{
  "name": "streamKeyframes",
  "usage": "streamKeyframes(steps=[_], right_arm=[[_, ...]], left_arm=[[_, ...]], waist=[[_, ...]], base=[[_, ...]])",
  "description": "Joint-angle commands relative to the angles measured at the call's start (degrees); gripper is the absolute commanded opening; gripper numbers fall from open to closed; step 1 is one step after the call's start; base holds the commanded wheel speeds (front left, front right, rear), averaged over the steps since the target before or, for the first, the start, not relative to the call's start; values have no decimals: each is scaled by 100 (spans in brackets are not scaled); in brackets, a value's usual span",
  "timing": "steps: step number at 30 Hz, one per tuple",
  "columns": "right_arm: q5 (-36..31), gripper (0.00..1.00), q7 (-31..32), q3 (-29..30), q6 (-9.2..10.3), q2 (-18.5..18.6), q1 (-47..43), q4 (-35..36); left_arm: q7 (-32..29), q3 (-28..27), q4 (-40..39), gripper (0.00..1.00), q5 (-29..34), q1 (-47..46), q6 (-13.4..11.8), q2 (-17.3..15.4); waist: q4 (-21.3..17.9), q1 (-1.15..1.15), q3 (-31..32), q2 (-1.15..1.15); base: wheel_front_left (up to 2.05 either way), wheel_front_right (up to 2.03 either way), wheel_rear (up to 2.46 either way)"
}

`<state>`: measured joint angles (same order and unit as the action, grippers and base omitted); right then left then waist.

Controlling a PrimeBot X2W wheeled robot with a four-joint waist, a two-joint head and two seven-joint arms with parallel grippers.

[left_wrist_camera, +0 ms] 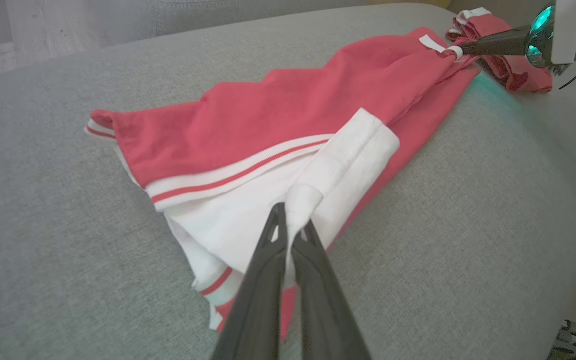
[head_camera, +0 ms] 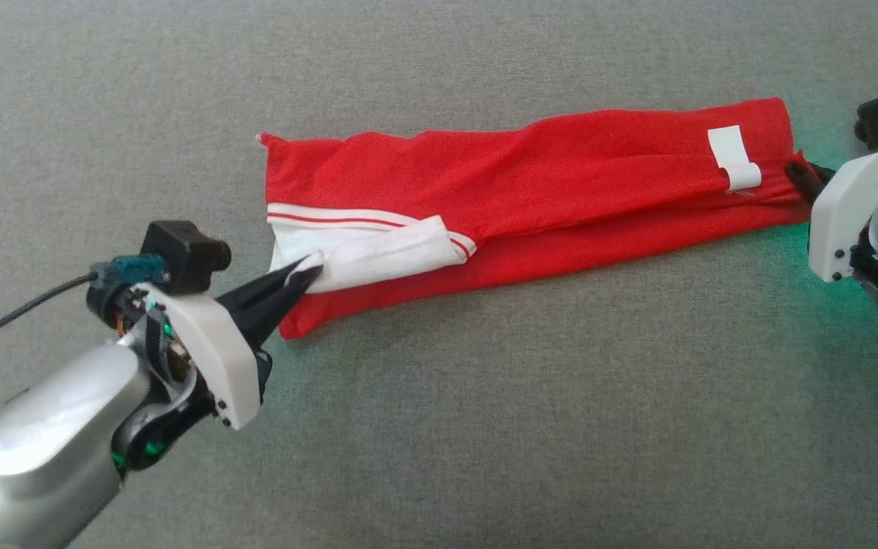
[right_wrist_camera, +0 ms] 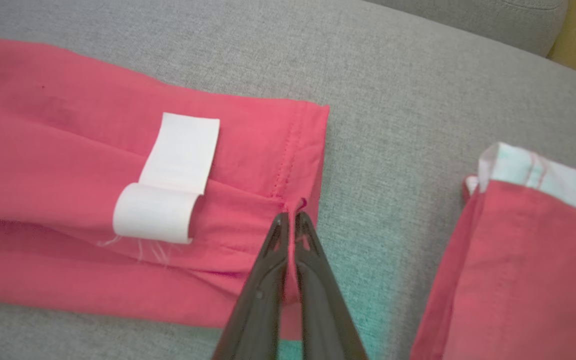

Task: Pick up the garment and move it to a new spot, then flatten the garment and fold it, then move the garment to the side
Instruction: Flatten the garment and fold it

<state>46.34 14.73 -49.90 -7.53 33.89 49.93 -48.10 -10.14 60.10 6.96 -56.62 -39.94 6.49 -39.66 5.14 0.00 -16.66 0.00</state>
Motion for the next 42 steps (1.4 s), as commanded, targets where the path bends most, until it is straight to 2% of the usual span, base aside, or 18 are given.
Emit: streamKeyframes(steps=[1, 2, 3, 4, 10, 16, 21, 24, 28, 31, 32, 42], right_arm=[[51, 0, 18, -54, 4, 204, -36, 95], [44, 44, -15, -71, 4, 207, -8, 71], [56, 100, -48, -78, 4, 192, 8, 42], [85, 100, -97, -74, 4, 167, 19, 23], [199, 100, -518, 46, 4, 41, 147, -117], [469, 100, -1375, 444, 4, -234, 244, -47], [589, 100, -2223, 753, 4, -613, 215, 289], [582, 100, -2639, 974, 4, -862, 121, 466], [403, 100, -2895, 1353, 4, -1240, -179, 630], [44, 100, -2957, 1694, 4, -1511, -528, 697], [44, 100, -2957, 1694, 4, -1511, -528, 697], [-1717, 100, -2971, 3643, 4, -2749, -2447, 1465]], left_arm=[[-14, -210, -121, 0, -53, -140, -21, -227], [-7, -200, -104, 0, -33, -139, -36, -211], [36, -198, -81, 58, 20, -149, -63, -196], [92, -205, -50, 100, 60, -153, -90, -174], [755, -481, 173, 100, 134, -136, -350, 45], [2051, -1116, 456, 100, 188, -40, -919, 358], [2497, -1870, 465, 100, 283, 294, -1353, 657], [2509, -2644, 202, 100, 649, 689, -1496, 941], [2511, -3453, -51, 100, 1227, 1466, -1448, 1349], [2512, -3857, -162, 100, 1619, 1974, -1312, 1701], [2512, -3857, -162, 100, 1619, 1974, -1312, 1701], [2513, -4692, 115, 100, 2651, 3074, -531, 2784]], waist=[[-30, 0, -14, 0], [-47, 0, -18, 0], [-64, 0, -17, 0], [-82, 0, -11, 0], [-175, 0, 109, 0], [-240, 0, 383, 0], [-301, 0, 670, 0], [-329, 0, 844, 0], [-364, 0, 1034, 0], [-367, 0, 1106, 0], [-367, 0, 1106, 0], [-408, 0, 1181, 0]], base=[[0, 0, 0], [0, 0, 0], [0, 0, 0], [0, 0, 0], [0, 0, 0], [0, 0, 0], [0, 0, 0], [0, 0, 0], [0, 0, 0], [0, 0, 0], [0, 0, 0], [0, 0, 0]])
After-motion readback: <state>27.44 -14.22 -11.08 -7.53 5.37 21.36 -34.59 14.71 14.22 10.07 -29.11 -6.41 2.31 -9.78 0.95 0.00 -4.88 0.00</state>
